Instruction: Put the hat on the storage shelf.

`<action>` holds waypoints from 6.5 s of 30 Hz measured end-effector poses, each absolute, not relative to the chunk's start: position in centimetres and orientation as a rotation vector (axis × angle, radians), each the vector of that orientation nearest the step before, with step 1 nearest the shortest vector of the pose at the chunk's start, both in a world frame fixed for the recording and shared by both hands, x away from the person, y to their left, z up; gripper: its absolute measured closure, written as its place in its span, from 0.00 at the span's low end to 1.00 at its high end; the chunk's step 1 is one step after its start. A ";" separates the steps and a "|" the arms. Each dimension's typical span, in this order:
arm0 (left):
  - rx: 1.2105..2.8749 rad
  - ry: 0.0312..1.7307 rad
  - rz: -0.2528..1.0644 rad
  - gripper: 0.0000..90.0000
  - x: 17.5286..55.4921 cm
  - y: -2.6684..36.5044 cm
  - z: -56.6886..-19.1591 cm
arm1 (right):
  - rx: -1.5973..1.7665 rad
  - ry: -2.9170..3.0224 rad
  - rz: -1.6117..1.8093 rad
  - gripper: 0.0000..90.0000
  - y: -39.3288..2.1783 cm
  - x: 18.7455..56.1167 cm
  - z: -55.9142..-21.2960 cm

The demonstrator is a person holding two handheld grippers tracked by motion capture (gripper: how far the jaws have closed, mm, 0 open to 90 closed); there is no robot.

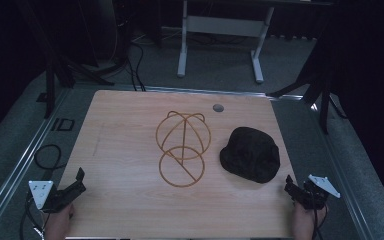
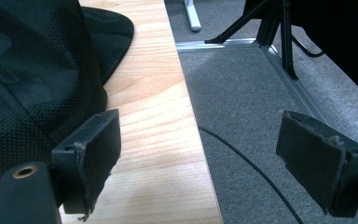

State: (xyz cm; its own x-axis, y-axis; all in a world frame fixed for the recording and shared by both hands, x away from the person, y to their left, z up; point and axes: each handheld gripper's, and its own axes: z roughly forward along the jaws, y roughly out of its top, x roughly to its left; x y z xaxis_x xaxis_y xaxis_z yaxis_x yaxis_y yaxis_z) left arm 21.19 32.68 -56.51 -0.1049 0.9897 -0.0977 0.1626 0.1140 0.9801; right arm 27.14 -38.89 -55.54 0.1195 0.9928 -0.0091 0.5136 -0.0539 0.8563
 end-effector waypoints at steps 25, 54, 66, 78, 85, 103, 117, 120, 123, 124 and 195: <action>1.202 1.464 1.114 0.01 21.3 32.7 -56.5 | 1.474 1.562 1.002 0.15 -33.9 27.1 -48.6; 1.195 1.462 1.107 0.01 21.2 32.8 -56.5 | 1.480 1.628 1.066 0.20 -24.7 30.5 -48.3; 1.196 1.460 1.108 0.01 21.2 32.7 -56.5 | 1.580 1.589 0.986 0.42 -24.1 31.4 -50.9; 1.197 1.466 1.106 0.01 21.3 32.7 -56.5 | 1.615 1.635 0.919 0.82 -24.6 32.6 -51.9; 1.198 1.464 1.106 0.01 21.3 32.7 -56.5 | 1.596 1.643 0.916 0.95 -25.1 32.6 -51.6; 1.196 1.466 1.099 0.01 21.3 32.8 -56.5 | 1.491 1.680 0.978 0.97 -26.6 32.6 -48.4; 1.199 1.465 1.099 0.01 21.3 32.8 -56.5 | 1.349 1.686 1.083 0.97 -27.4 31.2 -43.8; 1.198 1.465 1.099 0.01 21.3 32.8 -56.5 | 1.314 1.693 1.101 0.97 -27.5 30.9 -42.4; 1.200 1.465 1.098 0.01 21.3 32.8 -56.5 | 1.281 1.698 1.117 0.97 -27.6 30.5 -41.3; 1.200 1.464 1.098 0.01 21.3 32.8 -56.5 | 1.276 1.697 1.122 0.97 -27.6 30.4 -41.0; 1.204 1.462 1.090 0.01 21.3 32.8 -56.5 | 0.772 1.827 1.488 0.97 -16.0 28.0 -28.9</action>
